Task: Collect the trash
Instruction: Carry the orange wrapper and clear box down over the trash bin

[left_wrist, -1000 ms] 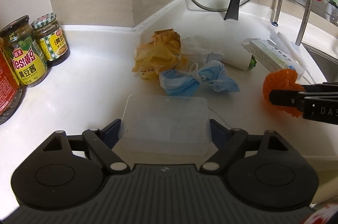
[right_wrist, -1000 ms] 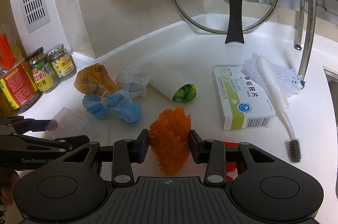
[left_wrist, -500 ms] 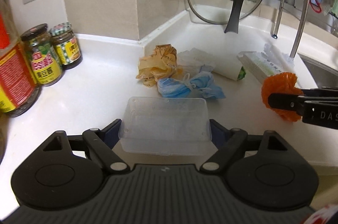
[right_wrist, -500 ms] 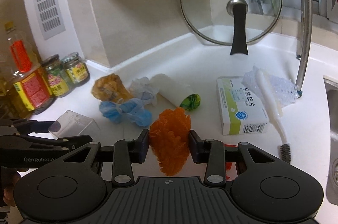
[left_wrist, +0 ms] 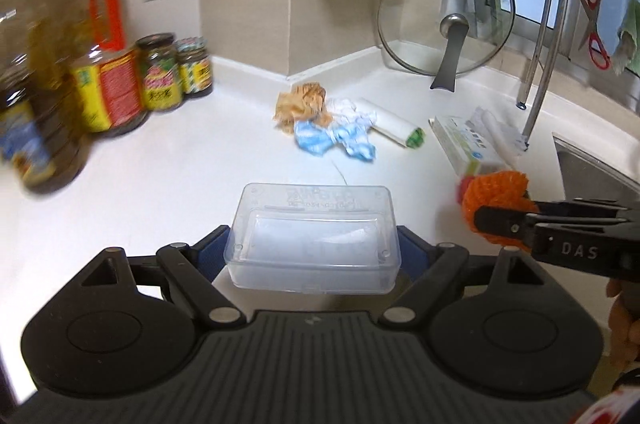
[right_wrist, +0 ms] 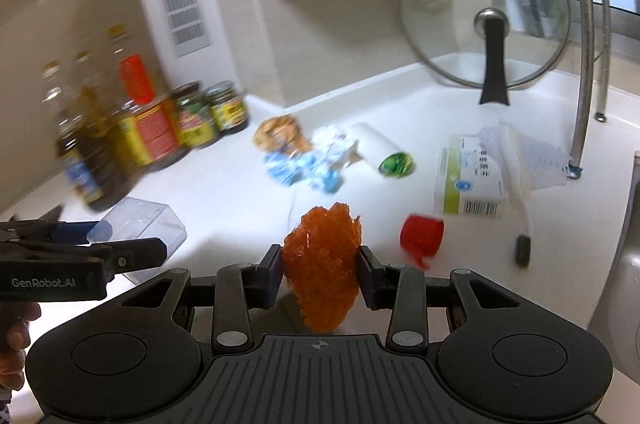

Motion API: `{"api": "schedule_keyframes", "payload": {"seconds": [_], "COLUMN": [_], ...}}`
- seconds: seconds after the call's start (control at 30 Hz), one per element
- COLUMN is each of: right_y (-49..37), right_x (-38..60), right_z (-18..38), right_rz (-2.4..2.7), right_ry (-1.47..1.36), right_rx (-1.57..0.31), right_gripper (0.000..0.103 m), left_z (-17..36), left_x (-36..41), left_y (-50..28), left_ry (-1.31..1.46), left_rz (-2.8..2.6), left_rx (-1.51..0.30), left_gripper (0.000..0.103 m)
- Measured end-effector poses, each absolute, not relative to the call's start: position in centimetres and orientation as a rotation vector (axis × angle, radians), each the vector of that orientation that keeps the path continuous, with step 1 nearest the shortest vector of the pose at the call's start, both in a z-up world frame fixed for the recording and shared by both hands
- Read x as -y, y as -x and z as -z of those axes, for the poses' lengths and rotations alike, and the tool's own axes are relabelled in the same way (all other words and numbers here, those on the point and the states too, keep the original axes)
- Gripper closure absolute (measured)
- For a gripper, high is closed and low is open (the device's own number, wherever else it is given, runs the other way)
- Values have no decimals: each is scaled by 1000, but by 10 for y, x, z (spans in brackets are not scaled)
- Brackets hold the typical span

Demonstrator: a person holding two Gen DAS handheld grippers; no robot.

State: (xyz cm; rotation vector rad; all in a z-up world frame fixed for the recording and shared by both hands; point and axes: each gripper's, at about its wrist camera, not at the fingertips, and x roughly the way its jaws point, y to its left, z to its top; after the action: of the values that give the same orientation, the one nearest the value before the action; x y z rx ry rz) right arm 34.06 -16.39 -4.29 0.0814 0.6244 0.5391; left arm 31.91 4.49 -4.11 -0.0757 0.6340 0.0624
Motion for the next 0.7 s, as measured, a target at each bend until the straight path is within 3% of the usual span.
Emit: {"api": "schedule_keyframes", "payload": {"seconds": [0.33,0.7], "right_y": [-280,-256], "right_x": [193,194], "right_z": [69,127], "right_rz": [-753,-838], "right_ry": [-11,78], "right_rx": [-705,-848], "right_gripper": [63,63], "left_z": [60,132], "left_x": [14,33], "left_y": [-223,-189], "left_ry": [174,222], "left_rz": [-204,-279], "left_rx": [-671,-838], "left_gripper": [18,18]}}
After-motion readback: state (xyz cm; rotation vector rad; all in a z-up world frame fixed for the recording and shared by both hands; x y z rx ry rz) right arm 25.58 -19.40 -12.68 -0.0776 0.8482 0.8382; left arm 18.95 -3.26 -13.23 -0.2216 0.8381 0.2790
